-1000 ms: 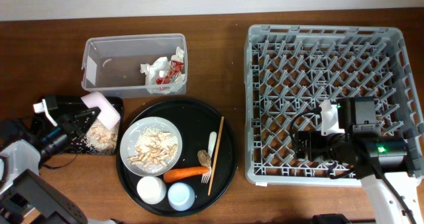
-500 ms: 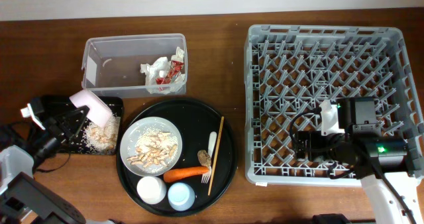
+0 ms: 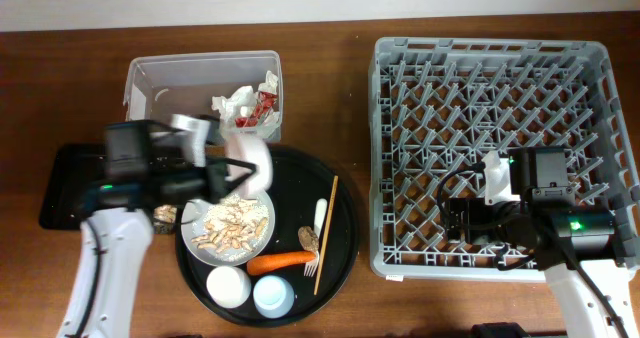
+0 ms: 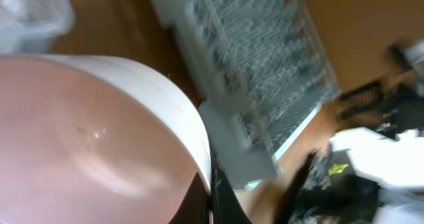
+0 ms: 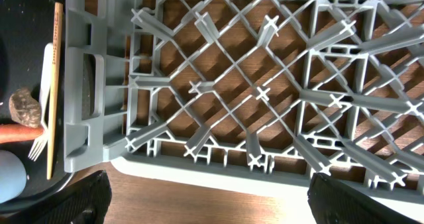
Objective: Sort waste into correct bins and load items into the dishwasher rack
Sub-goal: 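Set the pink bowl down on the round tray with the left gripper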
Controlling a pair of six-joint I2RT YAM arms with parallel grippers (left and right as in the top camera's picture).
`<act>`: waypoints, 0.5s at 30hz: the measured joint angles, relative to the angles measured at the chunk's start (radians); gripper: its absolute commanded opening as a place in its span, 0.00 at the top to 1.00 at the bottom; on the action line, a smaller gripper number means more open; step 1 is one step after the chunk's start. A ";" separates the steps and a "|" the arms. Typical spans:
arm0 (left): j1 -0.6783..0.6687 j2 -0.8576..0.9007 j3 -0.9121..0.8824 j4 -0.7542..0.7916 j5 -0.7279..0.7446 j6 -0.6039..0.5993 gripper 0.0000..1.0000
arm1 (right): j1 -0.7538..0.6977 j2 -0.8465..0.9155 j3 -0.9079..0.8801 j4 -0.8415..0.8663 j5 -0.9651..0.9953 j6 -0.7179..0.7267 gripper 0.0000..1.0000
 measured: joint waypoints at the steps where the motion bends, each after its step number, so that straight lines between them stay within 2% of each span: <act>1: -0.129 0.000 0.000 0.018 -0.101 -0.025 1.00 | 0.000 0.000 0.000 0.000 0.000 -0.001 0.02; 4: -0.312 0.002 0.000 0.072 -0.343 -0.088 1.00 | 0.000 0.000 0.000 0.000 0.000 0.000 0.02; 5: -0.415 0.007 0.000 0.082 -0.449 -0.109 1.00 | 0.000 0.000 0.000 0.000 0.000 0.000 0.02; 7: -0.510 0.068 0.000 0.133 -0.567 -0.132 1.00 | 0.000 0.000 0.000 -0.002 0.000 -0.001 0.02; 13: -0.579 0.246 0.000 0.177 -0.621 -0.153 0.99 | 0.000 0.000 0.000 -0.003 0.000 0.000 0.02; 15: -0.579 0.246 0.000 0.180 -0.624 -0.154 0.62 | 0.000 0.000 0.000 -0.003 0.000 0.000 0.02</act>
